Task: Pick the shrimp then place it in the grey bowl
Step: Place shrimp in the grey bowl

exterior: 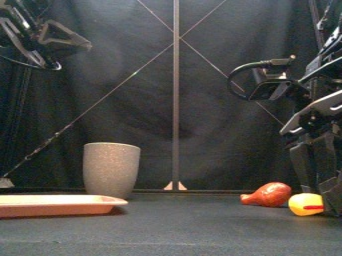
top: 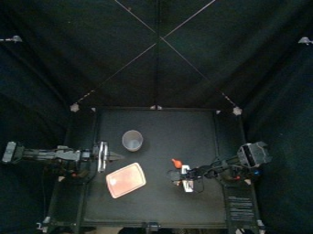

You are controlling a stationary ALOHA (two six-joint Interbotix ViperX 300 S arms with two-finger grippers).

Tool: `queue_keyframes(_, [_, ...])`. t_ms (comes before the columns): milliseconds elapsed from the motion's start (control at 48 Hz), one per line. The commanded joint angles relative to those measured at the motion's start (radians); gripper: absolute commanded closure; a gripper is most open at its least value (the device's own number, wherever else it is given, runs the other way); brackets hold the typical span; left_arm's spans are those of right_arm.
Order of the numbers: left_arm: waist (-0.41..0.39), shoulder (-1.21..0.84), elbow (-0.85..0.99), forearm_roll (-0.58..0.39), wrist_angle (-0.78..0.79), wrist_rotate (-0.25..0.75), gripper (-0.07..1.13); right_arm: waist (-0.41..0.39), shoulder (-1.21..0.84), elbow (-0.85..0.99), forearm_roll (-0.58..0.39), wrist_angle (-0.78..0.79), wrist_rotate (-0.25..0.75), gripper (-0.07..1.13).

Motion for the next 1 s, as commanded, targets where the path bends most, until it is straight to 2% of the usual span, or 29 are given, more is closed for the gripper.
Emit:
queue_keyframes(21, [0.002,0.005,-0.014,0.0,-0.012,0.0,0.92,-0.003,-0.038,-0.048,-0.008,-0.011,-0.002,0.58])
queue_keyframes(125, [0.002,0.005,-0.014,0.0,-0.02,0.0,0.92,-0.008,-0.057,-0.092,-0.034,-0.031,-0.003,0.58])
queue_keyframes(229, [0.002,0.005,-0.014,0.0,-0.029,0.0,0.92,-0.048,-0.064,-0.149,-0.087,-0.071,-0.006,0.58])
queue_keyframes(438, [0.005,0.005,-0.014,0.003,-0.066,0.003,0.92,-0.189,-0.043,-0.268,-0.255,-0.219,-0.003,0.58])
queue_keyframes(562, [0.006,0.005,-0.014,0.011,-0.075,0.003,0.92,-0.288,-0.009,-0.321,-0.313,-0.328,-0.002,0.58])
queue_keyframes(812, [0.006,0.005,-0.003,0.012,-0.077,0.002,0.92,-0.433,0.103,-0.422,-0.324,-0.594,0.0,0.58])
queue_keyframes(1000, [0.006,0.005,-0.002,0.012,-0.075,0.002,0.92,-0.472,0.215,-0.531,-0.298,-0.696,0.0,0.57])
